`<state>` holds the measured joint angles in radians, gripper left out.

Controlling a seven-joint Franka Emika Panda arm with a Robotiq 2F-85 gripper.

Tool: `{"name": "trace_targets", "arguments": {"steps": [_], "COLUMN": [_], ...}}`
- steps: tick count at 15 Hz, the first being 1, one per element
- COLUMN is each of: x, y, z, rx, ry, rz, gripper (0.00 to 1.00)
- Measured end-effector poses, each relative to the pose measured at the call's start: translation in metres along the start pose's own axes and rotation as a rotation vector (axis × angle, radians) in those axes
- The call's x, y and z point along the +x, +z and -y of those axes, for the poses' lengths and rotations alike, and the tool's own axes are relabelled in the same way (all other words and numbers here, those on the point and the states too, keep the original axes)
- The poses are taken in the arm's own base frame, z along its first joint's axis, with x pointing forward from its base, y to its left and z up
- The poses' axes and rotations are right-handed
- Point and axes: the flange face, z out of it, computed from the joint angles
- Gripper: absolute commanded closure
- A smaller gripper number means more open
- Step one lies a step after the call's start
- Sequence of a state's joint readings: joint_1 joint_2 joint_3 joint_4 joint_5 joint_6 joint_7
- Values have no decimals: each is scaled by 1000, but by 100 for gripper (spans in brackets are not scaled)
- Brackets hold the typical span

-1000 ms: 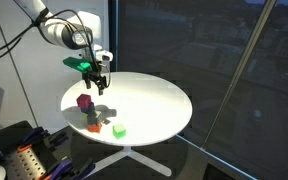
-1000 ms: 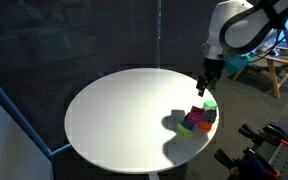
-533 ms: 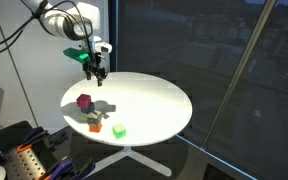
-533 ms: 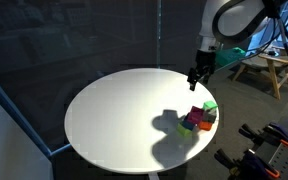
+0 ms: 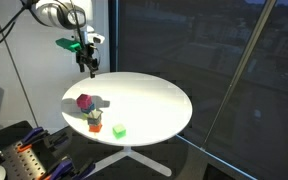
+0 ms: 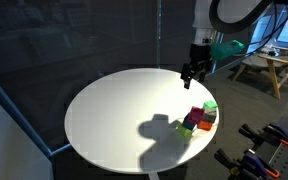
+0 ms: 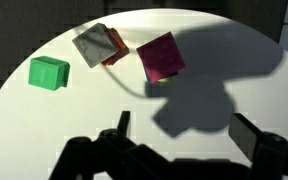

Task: Put the grey block on top of the orange block

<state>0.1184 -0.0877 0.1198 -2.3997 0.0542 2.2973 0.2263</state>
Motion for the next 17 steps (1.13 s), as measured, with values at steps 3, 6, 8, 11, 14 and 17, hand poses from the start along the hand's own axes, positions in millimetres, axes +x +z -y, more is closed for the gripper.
{"name": "trace_targets", "arguments": {"steps": [3,6,8,11,14,17], "x": [-3,-7,-9,-12,-12,-12], "y": [-13,-23,-28,-32,-32,-32], "z": [4,4,4,4,4,4], "rx": [-7,-13,-16,-18,-18,-18], "ry": [2,0,0,0,0,0], "rz": [17,34,42,48,49,49], "gripper": [0,0,0,0,0,0]}}
